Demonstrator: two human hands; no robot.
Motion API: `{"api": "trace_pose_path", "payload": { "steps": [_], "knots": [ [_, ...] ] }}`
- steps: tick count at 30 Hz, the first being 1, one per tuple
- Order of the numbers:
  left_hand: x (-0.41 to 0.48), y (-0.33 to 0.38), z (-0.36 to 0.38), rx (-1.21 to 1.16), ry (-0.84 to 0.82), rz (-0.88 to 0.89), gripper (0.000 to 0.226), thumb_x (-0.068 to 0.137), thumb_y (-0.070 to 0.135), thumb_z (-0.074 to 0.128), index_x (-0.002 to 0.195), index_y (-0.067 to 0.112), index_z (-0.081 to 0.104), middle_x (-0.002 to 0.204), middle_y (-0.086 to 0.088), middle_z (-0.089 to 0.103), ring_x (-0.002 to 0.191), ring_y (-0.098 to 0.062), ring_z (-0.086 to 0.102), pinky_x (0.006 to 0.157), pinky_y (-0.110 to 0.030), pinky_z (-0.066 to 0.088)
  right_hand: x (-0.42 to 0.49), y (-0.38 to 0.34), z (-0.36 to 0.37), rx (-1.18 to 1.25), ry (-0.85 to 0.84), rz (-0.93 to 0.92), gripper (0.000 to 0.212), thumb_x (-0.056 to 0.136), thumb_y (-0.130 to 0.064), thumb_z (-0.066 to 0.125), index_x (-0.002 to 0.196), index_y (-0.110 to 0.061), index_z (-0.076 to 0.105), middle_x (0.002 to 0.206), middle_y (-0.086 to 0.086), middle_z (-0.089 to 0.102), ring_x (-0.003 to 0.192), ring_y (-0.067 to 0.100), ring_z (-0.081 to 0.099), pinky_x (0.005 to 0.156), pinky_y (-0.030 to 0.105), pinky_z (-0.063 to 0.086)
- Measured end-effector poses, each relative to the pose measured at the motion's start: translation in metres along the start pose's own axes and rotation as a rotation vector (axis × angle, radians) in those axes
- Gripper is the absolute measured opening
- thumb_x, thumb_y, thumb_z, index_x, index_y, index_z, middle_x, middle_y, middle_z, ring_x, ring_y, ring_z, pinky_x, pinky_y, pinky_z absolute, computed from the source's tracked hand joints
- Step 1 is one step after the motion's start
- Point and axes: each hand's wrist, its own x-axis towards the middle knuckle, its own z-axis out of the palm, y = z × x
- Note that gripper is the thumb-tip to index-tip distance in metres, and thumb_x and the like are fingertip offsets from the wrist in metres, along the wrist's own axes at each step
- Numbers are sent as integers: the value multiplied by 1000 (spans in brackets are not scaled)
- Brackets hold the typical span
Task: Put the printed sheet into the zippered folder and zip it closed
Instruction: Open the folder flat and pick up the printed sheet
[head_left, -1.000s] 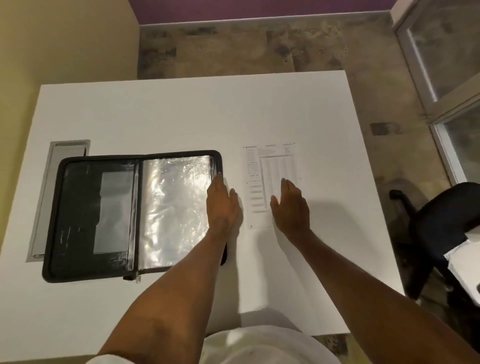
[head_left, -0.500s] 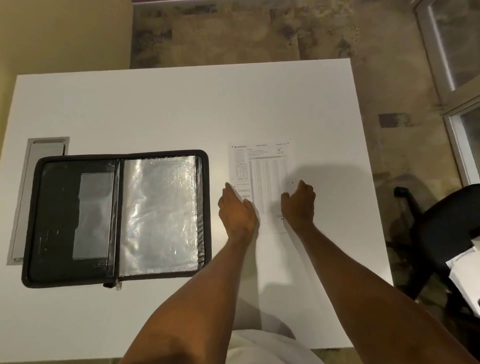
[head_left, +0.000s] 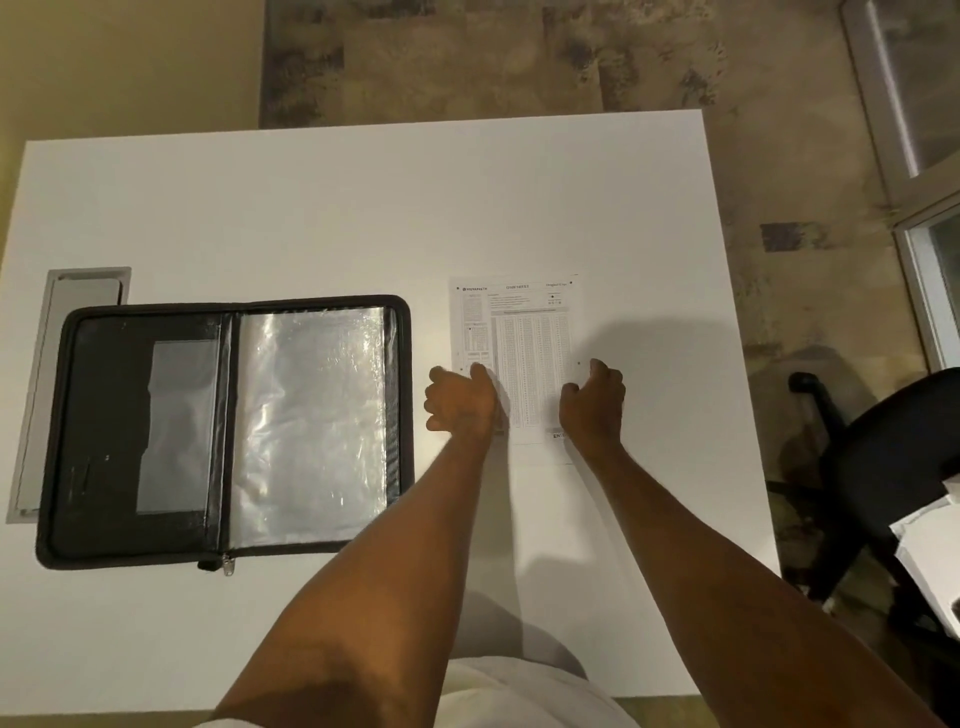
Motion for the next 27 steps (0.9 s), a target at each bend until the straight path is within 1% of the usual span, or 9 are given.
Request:
{"api": "trace_pose_path", "payload": {
  "steps": [4,6,7,8,10,16,20,24,27],
  "knots": [
    [14,-5,-5,-211,-133,-65,51,96,39,63,129,-1,58,123,-23,67,119,-41,63,103,-50,50,0,1,-1,15,-3,4,50,97,-7,52,145,3,43,144,25,47,135,41,44,116,46,36],
    [19,-6,-9,-298,-188,-51,32,94,28,64,95,-4,65,90,-27,64,120,-40,58,75,-35,47,-1,2,-1,15,-4,0,50,97,-7,52,145,3,43,144,24,47,136,40,44,117,46,36],
    [20,-7,-12,-306,-194,-50,27,92,23,63,74,3,57,72,-17,55,79,-12,42,65,-30,41,-1,3,-1,16,-4,-3,50,96,-6,52,145,3,43,144,24,47,136,40,43,117,46,36],
    [20,-7,-16,-301,-199,-40,31,90,19,63,65,11,46,65,-6,45,63,-20,49,59,-27,35,-2,3,0,20,-4,-5,51,96,-6,53,145,3,43,145,24,47,136,40,43,118,46,35],
    [20,-7,-20,-322,-228,-21,32,88,14,62,68,18,38,69,3,40,61,-12,36,54,-25,33,-3,3,0,22,2,-11,52,95,-5,53,145,3,43,145,23,47,137,39,43,118,47,35],
    [23,-13,-33,-443,-297,-11,21,92,5,59,97,16,42,78,1,45,64,-14,42,55,-26,38,-5,2,-2,43,2,-3,52,95,-4,53,145,3,44,146,23,47,138,39,43,117,46,36],
    [32,-13,-40,-373,-402,-42,40,92,6,61,62,21,39,59,0,31,51,-15,25,46,-21,21,-6,3,-3,44,-9,-22,53,95,-5,54,146,3,43,145,24,47,136,40,43,118,47,35],
    [28,-8,-43,-278,-479,-41,29,95,18,72,70,17,56,48,6,53,35,-8,45,38,-14,33,-7,5,-2,33,-19,-37,52,96,-8,53,146,3,43,145,24,47,136,39,44,117,47,36],
    [22,-7,-40,-329,-467,-6,20,96,10,66,79,11,56,69,-5,59,51,-17,54,52,-24,44,-8,5,-4,42,-30,-30,51,96,-8,53,146,3,43,145,23,47,136,39,44,117,48,36]
  ]
}}
